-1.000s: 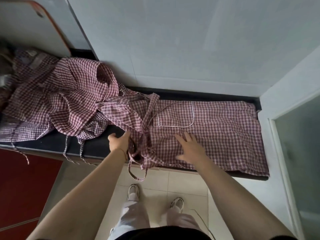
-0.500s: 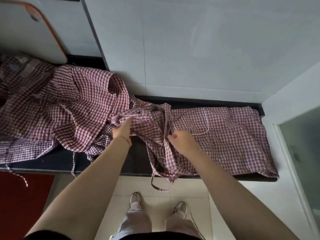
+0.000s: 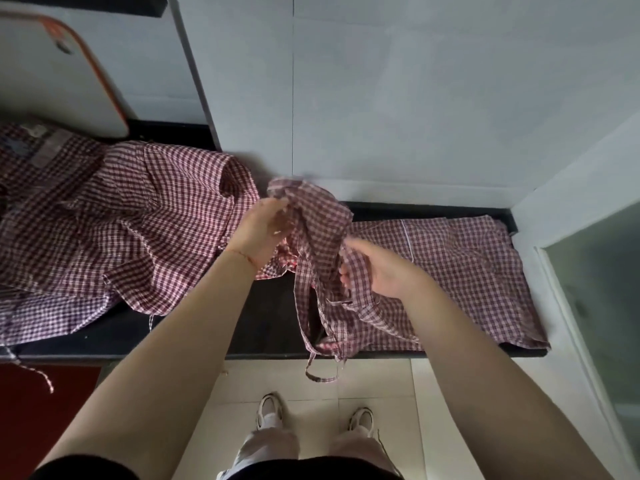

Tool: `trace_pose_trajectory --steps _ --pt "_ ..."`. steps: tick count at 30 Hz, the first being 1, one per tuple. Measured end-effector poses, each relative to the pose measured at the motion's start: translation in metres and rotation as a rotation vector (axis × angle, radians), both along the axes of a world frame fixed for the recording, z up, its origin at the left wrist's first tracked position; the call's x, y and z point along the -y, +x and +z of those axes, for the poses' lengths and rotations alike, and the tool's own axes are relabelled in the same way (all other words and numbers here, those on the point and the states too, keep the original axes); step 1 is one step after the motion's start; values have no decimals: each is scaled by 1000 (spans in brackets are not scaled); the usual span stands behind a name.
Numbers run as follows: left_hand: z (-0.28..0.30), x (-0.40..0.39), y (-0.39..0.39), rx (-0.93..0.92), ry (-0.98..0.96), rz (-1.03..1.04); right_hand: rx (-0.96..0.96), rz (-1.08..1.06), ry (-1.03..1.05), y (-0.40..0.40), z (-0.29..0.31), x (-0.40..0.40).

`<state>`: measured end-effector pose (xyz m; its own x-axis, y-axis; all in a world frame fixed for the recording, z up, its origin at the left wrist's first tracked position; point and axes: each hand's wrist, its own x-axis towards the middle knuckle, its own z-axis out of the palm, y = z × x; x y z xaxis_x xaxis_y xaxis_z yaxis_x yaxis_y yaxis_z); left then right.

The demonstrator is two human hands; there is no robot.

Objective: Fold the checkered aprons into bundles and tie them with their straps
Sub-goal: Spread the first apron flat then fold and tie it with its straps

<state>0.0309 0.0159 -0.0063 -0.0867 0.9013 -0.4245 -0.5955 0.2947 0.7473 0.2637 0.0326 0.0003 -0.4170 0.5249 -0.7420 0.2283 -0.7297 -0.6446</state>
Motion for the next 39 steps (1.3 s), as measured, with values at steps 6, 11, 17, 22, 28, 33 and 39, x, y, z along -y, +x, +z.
trace_pose_trajectory --steps 6,11,17,22,28,33,39 --pt "19 -4 -2 170 -169 66 -8 58 192 -8 9 -2" --pt "-9 5 1 -201 -328 -8 117 346 262 -6 2 9" --pt "-18 3 -8 -16 -204 -25 187 349 4 -3 -15 8" --pt "-15 4 0 -211 -178 -346 233 -271 92 -6 -43 -22" --pt "-22 -3 -2 -562 -161 -553 229 -370 67 -21 -57 -54" --pt "-15 -17 2 -481 -235 -429 181 -428 -56 -38 -66 -69" --pt "-20 -26 -10 -573 -269 -318 125 -479 -140 -45 -63 -89"
